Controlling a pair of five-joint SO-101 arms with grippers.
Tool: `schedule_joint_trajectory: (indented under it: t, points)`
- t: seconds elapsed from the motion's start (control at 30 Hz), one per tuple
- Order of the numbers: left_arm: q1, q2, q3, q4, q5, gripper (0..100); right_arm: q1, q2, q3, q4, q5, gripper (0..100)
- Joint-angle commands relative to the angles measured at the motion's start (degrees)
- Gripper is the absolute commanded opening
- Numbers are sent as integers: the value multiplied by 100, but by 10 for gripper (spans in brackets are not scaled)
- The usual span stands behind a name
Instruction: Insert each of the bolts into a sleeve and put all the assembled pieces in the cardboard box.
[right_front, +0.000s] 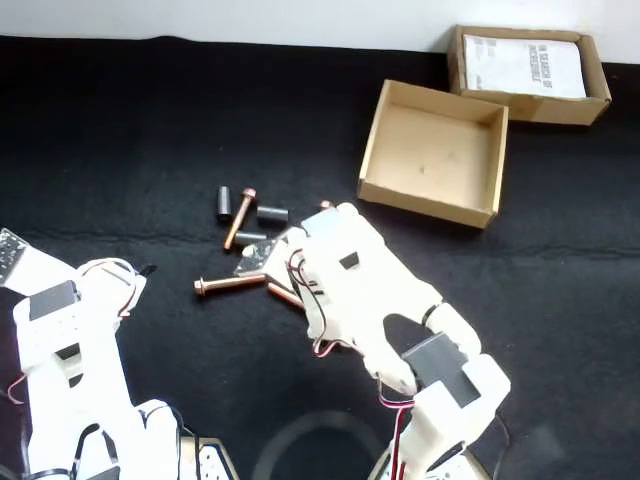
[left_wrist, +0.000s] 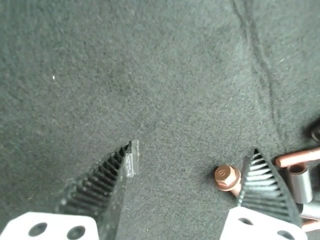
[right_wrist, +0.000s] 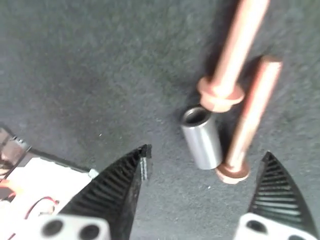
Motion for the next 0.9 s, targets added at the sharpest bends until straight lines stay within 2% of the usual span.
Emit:
schedule_joint_trajectory:
  t: [0.0,0.2,0.4,0.53,0.87]
  points:
    - [84,31,-22,-220,-35,329,-224,-48,-22,154,79,311]
    - [75,4,215,-695,-35,329,-655,-48,-22,462,44,311]
    - [75,4,215,-712,-35,329,-382,-4,-13,75,105,311]
    - [66,4,215,-712,-35,329,-233,4,-13,-57,448,311]
    - [66,4,224,-730,-35,329,-224,541,48,-171,440,311]
